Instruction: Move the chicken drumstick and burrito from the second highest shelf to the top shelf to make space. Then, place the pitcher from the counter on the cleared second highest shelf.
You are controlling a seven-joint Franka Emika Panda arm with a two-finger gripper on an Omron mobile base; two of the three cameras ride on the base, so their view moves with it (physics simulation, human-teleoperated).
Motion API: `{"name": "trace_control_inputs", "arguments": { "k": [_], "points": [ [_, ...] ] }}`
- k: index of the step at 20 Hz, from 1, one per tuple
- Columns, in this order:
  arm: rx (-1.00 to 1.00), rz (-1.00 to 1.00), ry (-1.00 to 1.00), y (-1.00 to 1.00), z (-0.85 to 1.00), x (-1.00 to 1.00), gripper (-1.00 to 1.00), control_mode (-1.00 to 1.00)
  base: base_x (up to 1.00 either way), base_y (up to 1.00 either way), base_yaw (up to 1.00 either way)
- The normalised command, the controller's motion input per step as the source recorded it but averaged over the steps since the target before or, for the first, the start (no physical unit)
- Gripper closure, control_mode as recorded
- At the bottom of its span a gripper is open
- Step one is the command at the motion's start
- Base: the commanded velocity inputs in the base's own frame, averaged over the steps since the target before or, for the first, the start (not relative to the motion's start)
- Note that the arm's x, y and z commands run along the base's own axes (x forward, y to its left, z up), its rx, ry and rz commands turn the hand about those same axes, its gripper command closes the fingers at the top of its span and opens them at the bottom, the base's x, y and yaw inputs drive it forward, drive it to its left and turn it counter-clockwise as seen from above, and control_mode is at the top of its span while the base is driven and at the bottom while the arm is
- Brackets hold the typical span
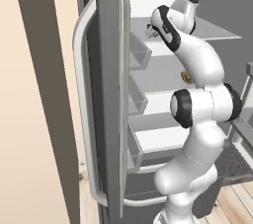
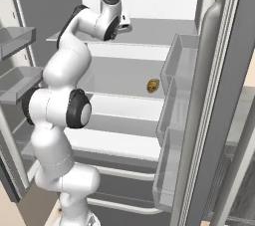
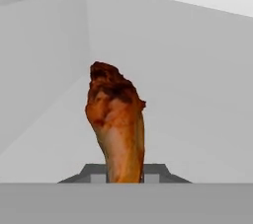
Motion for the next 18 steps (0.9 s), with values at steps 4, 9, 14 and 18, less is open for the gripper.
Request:
{"name": "trace_control_inputs", "arguments": {
  "k": [4,9,14,18],
  "points": [
    [0.00,0.00,0.08,0.01,-0.12,1.00,-1.00,-1.00,0.00,0.00,0.00],
    [0.00,-0.01,0.00,0.02,-0.10,0.62,-1.00,-1.00,0.00,0.00,0.00],
    [-0.02,-0.05,-0.12,0.00,-0.20,-0.10,-1.00,-1.00,0.00,0.00,0.00],
    [-0.05,-0.07,-0.15,0.01,-0.24,-0.54,-1.00,-1.00,0.00,0.00,0.00]
  ]
}}
